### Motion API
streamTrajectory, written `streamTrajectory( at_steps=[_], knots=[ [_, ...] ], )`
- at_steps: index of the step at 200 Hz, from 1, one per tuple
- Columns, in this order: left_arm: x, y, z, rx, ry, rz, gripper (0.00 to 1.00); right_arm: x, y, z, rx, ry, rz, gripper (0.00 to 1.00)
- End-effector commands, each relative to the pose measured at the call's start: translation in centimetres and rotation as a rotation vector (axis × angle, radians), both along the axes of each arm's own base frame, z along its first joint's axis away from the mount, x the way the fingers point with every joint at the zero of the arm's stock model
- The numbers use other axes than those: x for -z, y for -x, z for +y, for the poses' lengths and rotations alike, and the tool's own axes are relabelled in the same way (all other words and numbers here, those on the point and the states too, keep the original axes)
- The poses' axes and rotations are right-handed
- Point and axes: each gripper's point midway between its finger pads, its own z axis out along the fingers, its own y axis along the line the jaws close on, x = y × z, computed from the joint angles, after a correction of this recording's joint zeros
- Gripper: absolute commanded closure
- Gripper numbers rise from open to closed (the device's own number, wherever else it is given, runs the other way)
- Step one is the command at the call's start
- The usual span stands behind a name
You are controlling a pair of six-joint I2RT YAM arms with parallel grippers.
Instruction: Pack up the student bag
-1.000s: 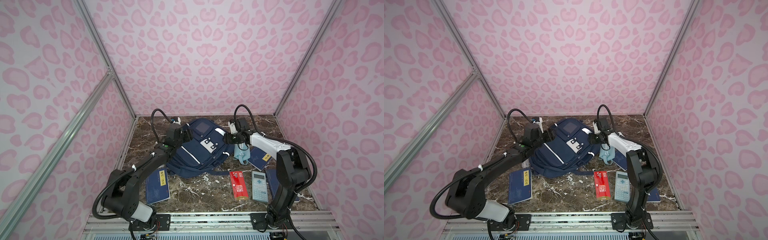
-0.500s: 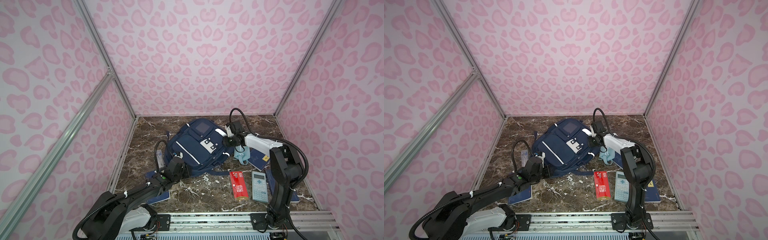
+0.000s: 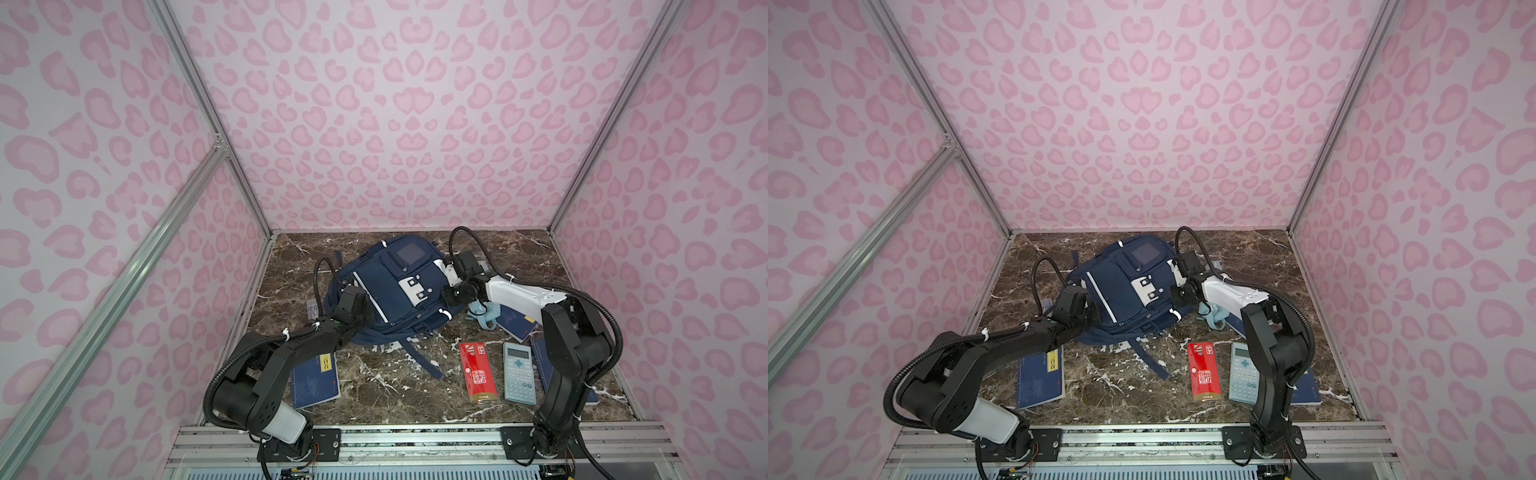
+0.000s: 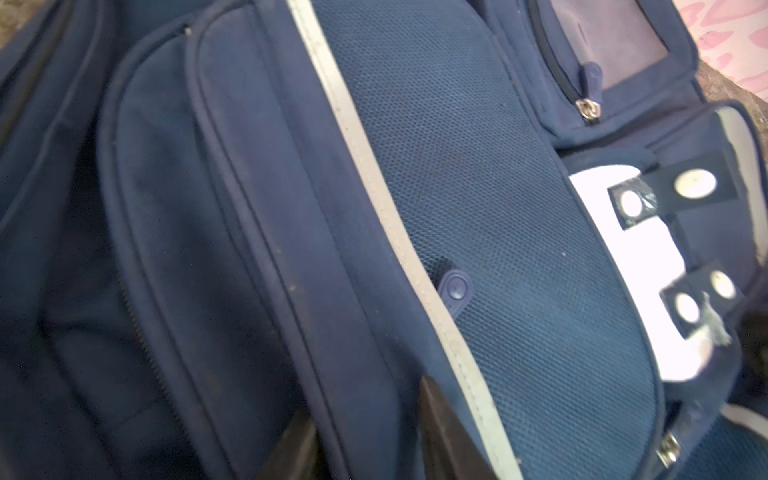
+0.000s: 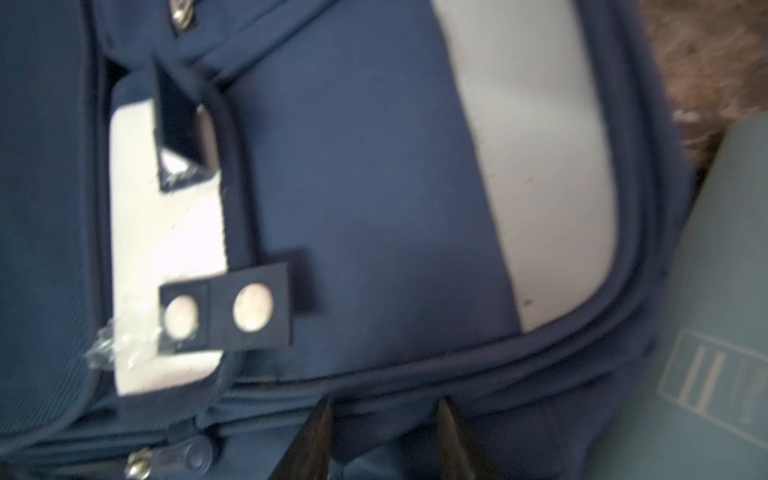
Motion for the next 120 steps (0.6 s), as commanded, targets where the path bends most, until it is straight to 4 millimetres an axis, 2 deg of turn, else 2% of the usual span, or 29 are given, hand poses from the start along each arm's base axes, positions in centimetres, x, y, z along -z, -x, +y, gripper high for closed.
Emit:
streamTrajectory(
  at_steps=[1, 18, 40, 58, 64, 81, 92, 111, 117, 120],
  knots=[
    [-0.8, -1.9, -1.0, 0.028, 0.051, -0.044, 0.61, 0.3, 2.5, 0.1, -0.039, 0.025, 0.053, 0.57],
    [-1.1, -2.3, -1.1, 0.029, 0.053, -0.053, 0.61, -0.1, 3.2, 0.4, -0.066, 0.027, 0.046, 0.57],
    [-2.7, -3.6, -0.4, 0.012, 0.017, -0.092, 0.61, -0.8, 4.2, 1.8, -0.163, 0.035, 0.025, 0.56],
    [-5.1, -5.6, 0.4, 0.0, 0.019, -0.136, 0.6, -1.9, 5.1, 3.3, -0.272, 0.07, -0.038, 0.52],
    [-5.4, -5.7, 1.0, -0.008, 0.008, -0.124, 0.59, -2.4, 5.4, 3.7, -0.308, 0.091, -0.067, 0.51],
    [-8.1, -5.8, 1.6, -0.011, -0.005, -0.174, 0.55, -3.4, 5.8, 4.2, -0.381, 0.157, -0.167, 0.46],
    [-9.6, -5.0, 1.8, -0.01, 0.013, -0.202, 0.45, -3.7, 6.2, 4.5, -0.44, 0.16, -0.214, 0.4],
    [-11.6, -2.4, 1.7, 0.012, 0.089, -0.242, 0.07, -3.5, 6.7, 4.5, -0.536, 0.167, -0.278, 0.29],
    [-11.9, -1.4, 1.6, 0.022, 0.119, -0.247, 0.0, -3.1, 7.1, 4.5, -0.579, 0.174, -0.291, 0.26],
    [-11.9, -0.9, 1.5, 0.026, 0.135, -0.247, 0.02, -2.9, 7.3, 4.4, -0.6, 0.18, -0.296, 0.25]
  ],
)
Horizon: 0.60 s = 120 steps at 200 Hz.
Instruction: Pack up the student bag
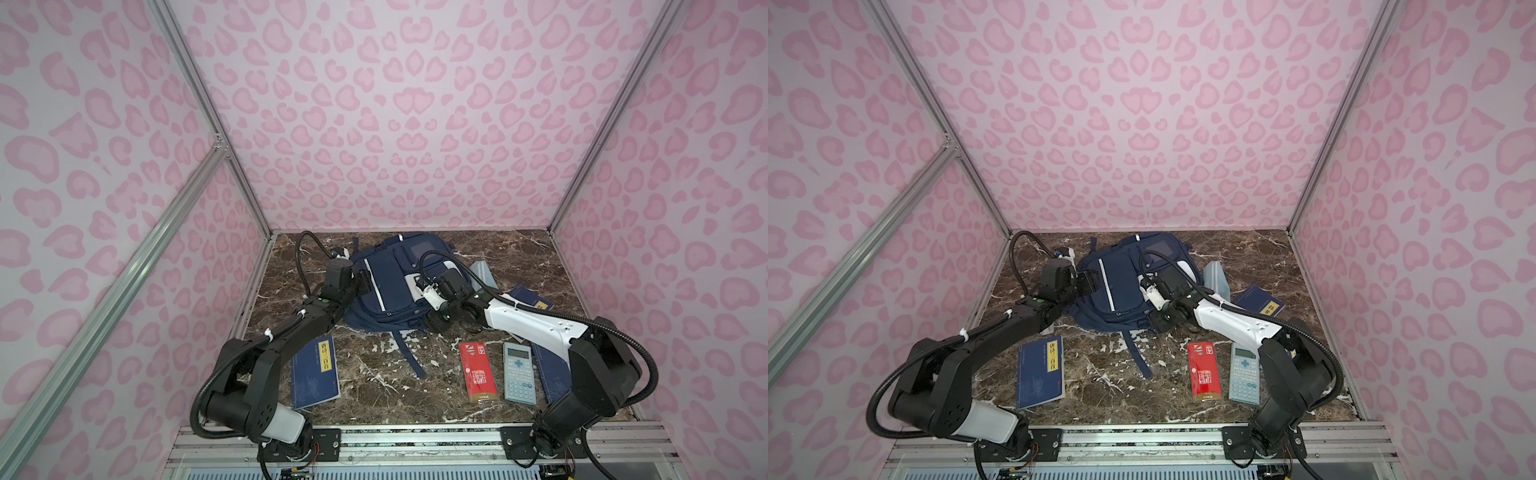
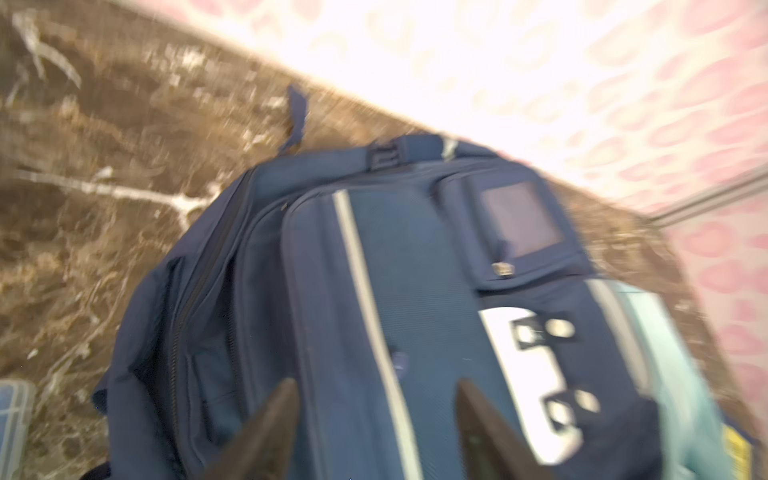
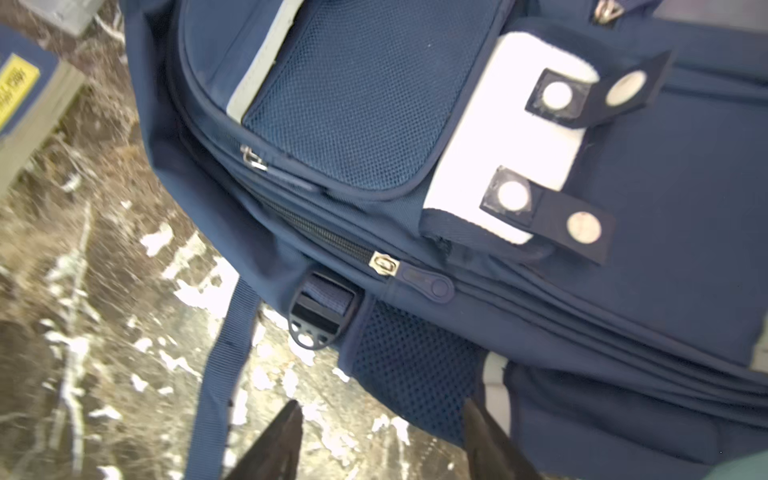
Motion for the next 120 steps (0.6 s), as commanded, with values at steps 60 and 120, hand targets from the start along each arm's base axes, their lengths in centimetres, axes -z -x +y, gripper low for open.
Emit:
streamTrajectory(
  at_steps=[60, 120],
  knots=[
    [2.4, 12.5, -2.7, 0.209, 0.172, 0.07, 0.02, 3.0, -1.7, 0.5, -0.34, 0.2, -0.219, 0.31],
    [6.5, 15.5, -0.8, 0.152, 0.19, 0.098, 0.11, 5.5, -1.8, 3.3, -0.47, 0.201, -0.172, 0.39]
  ],
)
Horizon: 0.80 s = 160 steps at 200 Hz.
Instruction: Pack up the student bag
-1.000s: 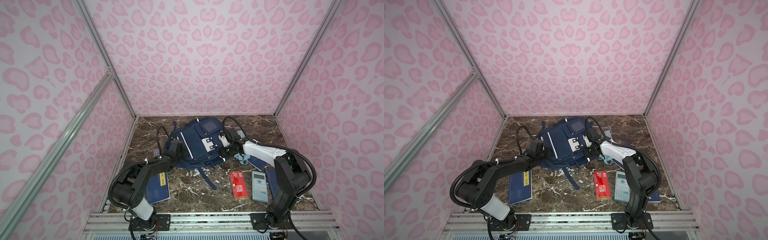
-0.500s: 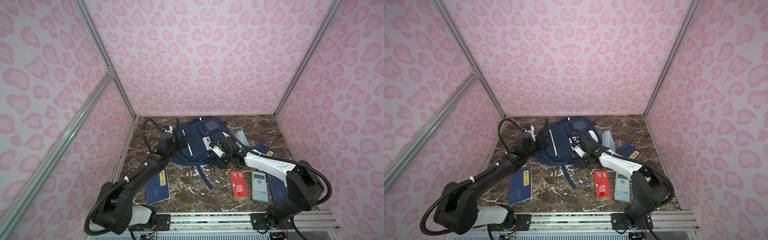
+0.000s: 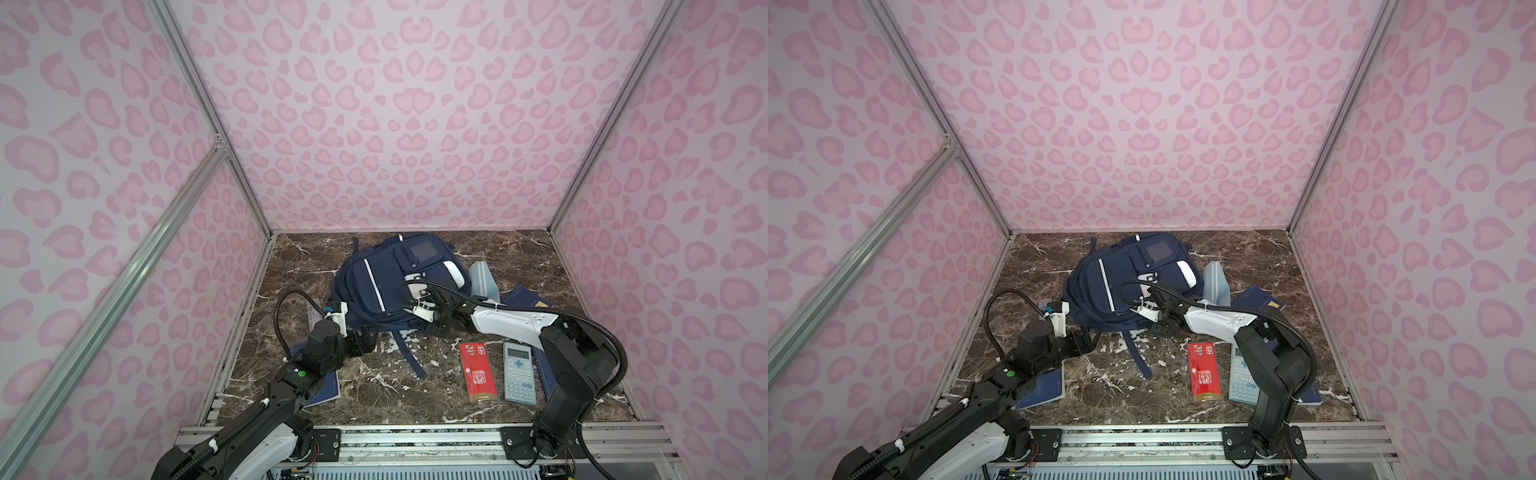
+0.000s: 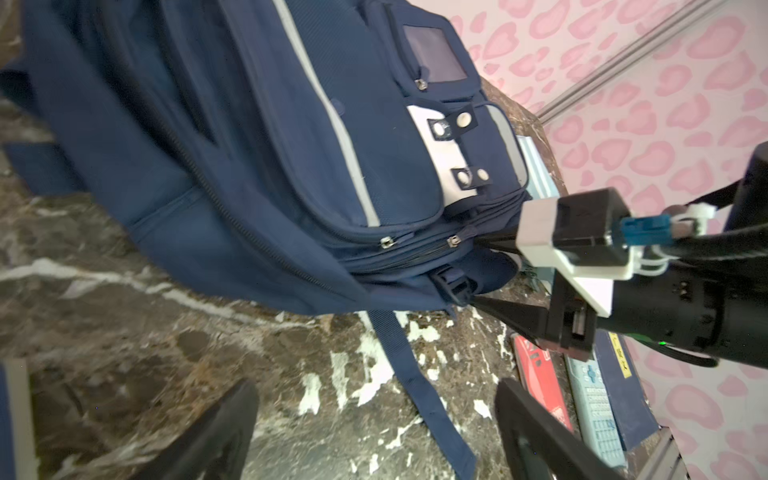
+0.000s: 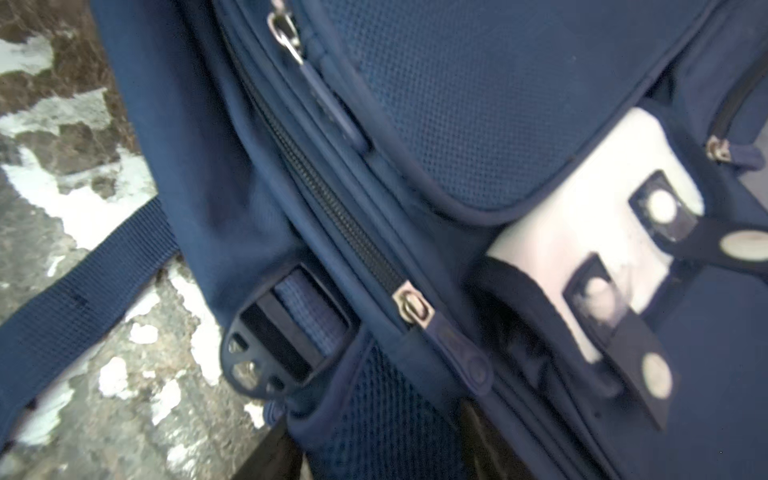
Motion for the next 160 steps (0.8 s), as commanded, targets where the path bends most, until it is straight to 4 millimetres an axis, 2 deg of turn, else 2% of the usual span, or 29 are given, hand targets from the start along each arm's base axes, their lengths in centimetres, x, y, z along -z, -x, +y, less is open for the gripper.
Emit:
streamTrajectory(
  at_steps=[1, 13, 26, 34, 42, 56, 71, 85, 118, 136, 160],
  knots=[
    [0.4, 0.2, 0.3, -0.029, 0.029, -0.002, 0.11, 0.9, 0.4, 1.3, -0.07, -0.001, 0.027, 0.39],
    [0.6, 0.3, 0.3, -0.026, 0.033, 0.002, 0.13, 1.7, 0.4, 1.4, -0.082, 0.041, 0.032, 0.42],
    [0.8, 0.4, 0.1, -0.017, 0.032, 0.003, 0.13, 2.3, 0.5, 1.5, -0.096, 0.064, 0.056, 0.53],
    [0.8, 0.4, 0.0, -0.013, 0.033, 0.003, 0.15, 2.3, 0.6, 1.7, -0.097, 0.065, 0.069, 0.56],
    [0.7, 0.3, -0.2, -0.005, 0.037, 0.0, 0.17, 2.3, 0.8, 1.9, -0.104, 0.06, 0.089, 0.65],
    [0.6, 0.1, -0.9, 0.021, 0.037, -0.012, 0.22, 1.9, 1.1, 2.5, -0.103, 0.039, 0.112, 0.88],
    [0.2, -0.3, -1.9, 0.05, 0.033, -0.063, 0.26, 1.1, 1.5, 3.2, -0.11, -0.002, 0.132, 1.0],
    [0.4, -0.5, -2.8, 0.064, 0.011, -0.093, 0.29, 0.0, 1.9, 4.1, -0.117, -0.053, 0.143, 1.0],
    [-0.8, -0.9, -6.7, 0.11, -0.073, -0.209, 0.32, -2.6, 2.5, 6.0, -0.11, -0.171, 0.198, 1.0],
    [-1.1, -1.3, -8.3, 0.121, -0.119, -0.268, 0.38, -3.1, 2.7, 6.6, -0.108, -0.203, 0.227, 1.0],
    [-0.5, -2.2, -9.2, 0.121, -0.147, -0.315, 0.48, -3.7, 3.4, 7.0, -0.127, -0.238, 0.259, 1.0]
  ],
)
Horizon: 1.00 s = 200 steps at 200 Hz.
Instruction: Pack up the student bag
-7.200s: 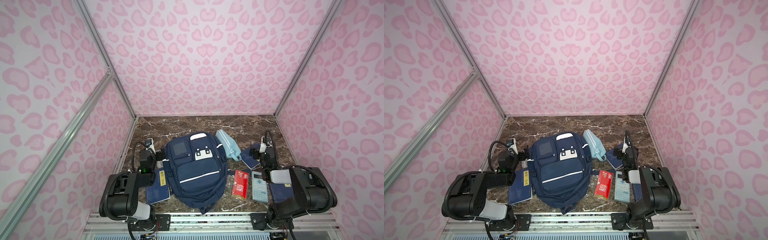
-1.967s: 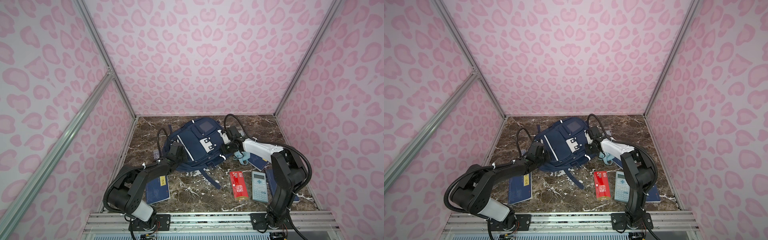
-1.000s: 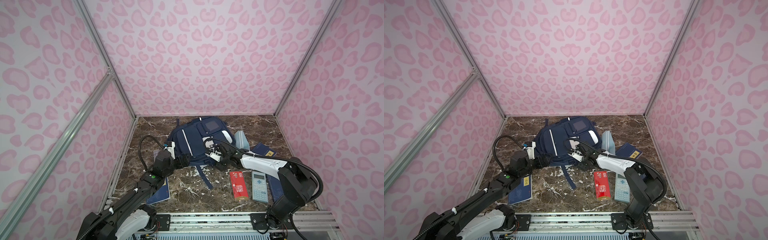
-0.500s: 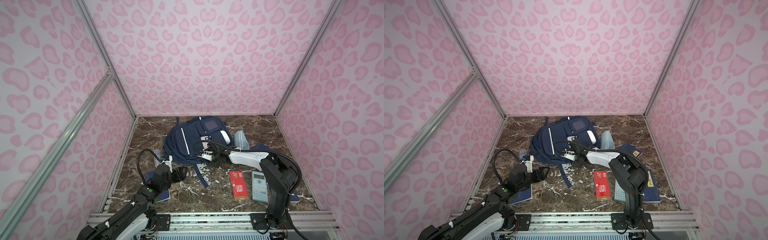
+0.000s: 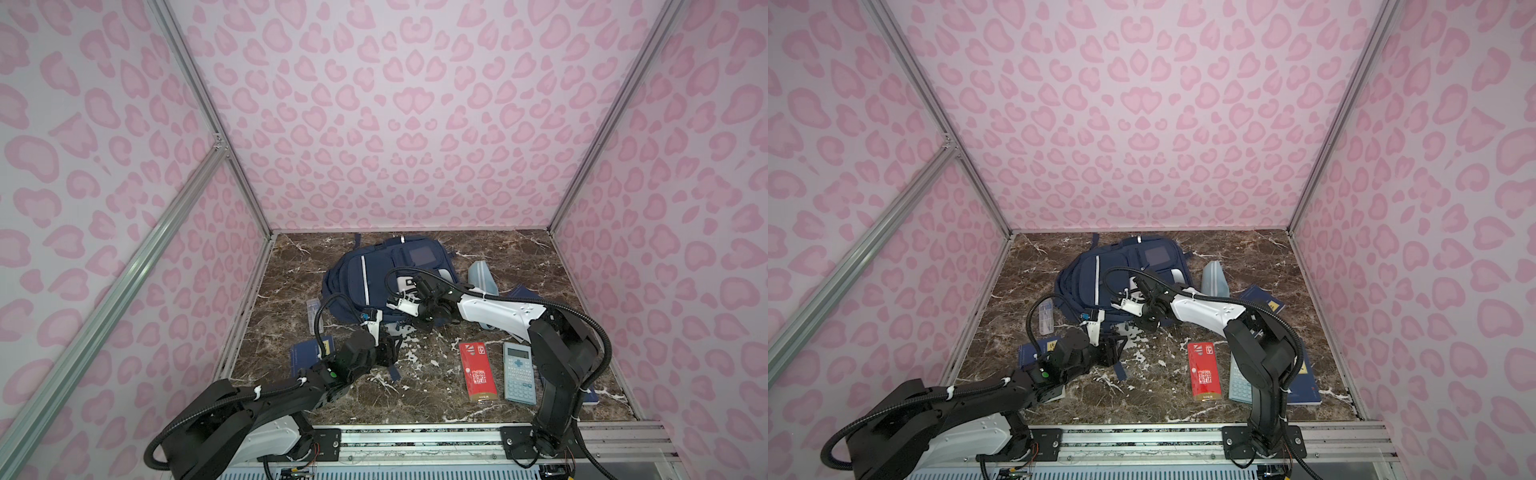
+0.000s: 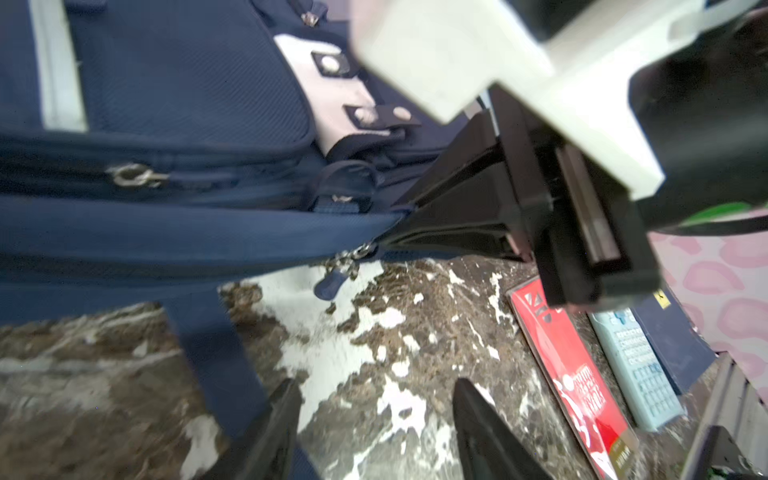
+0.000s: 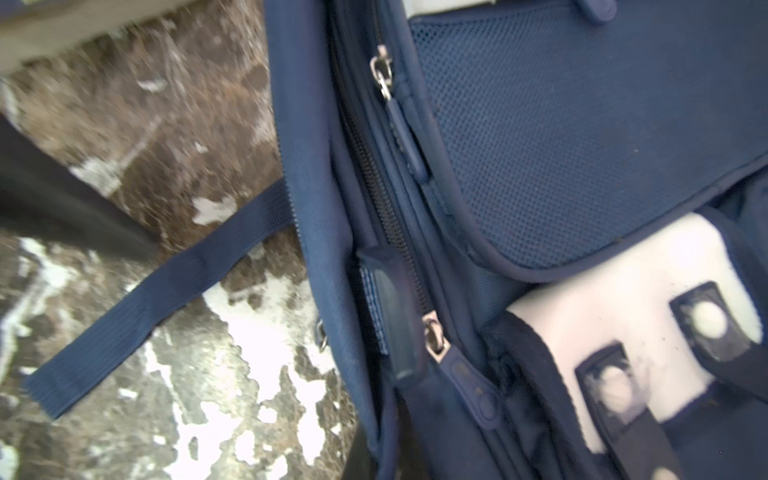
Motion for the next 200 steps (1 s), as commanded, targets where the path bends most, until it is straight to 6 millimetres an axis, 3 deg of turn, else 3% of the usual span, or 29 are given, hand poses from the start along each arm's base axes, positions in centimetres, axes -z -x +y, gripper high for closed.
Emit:
streamTrajectory(
  at_steps=[1, 54, 63, 92, 124, 140, 168, 200],
  knots=[
    [-2.1, -2.2, -0.5, -0.048, 0.002, -0.157, 0.48, -1.0, 1.5, 1.2, -0.025, -0.081, 0.079, 1.0],
    [1.5, -3.5, -1.2, -0.071, -0.084, -0.124, 0.54, -1.5, 2.3, 1.4, -0.032, -0.107, 0.126, 1.0],
    [1.6, -3.7, -1.2, -0.081, -0.087, -0.13, 0.55, -1.4, 2.4, 1.4, -0.033, -0.106, 0.133, 1.0],
    [1.9, -4.6, -1.1, -0.109, -0.148, -0.143, 0.77, -1.2, 2.8, 1.3, -0.035, -0.107, 0.152, 1.0],
    [1.8, -4.8, -2.4, -0.065, -0.131, -0.146, 0.76, -1.2, 2.6, 1.3, -0.026, -0.115, 0.159, 1.0],
    [2.2, -4.8, -2.0, -0.086, -0.143, -0.123, 0.96, -0.9, 2.5, 0.9, -0.005, -0.107, 0.166, 1.0],
    [1.9, -4.0, -1.6, -0.069, -0.129, -0.093, 0.96, -0.2, 2.3, -0.4, 0.034, -0.082, 0.157, 1.0],
    [2.5, -3.1, 0.2, -0.074, -0.141, 0.007, 0.96, -0.1, 1.9, -1.9, 0.078, -0.05, 0.119, 1.0]
  ],
)
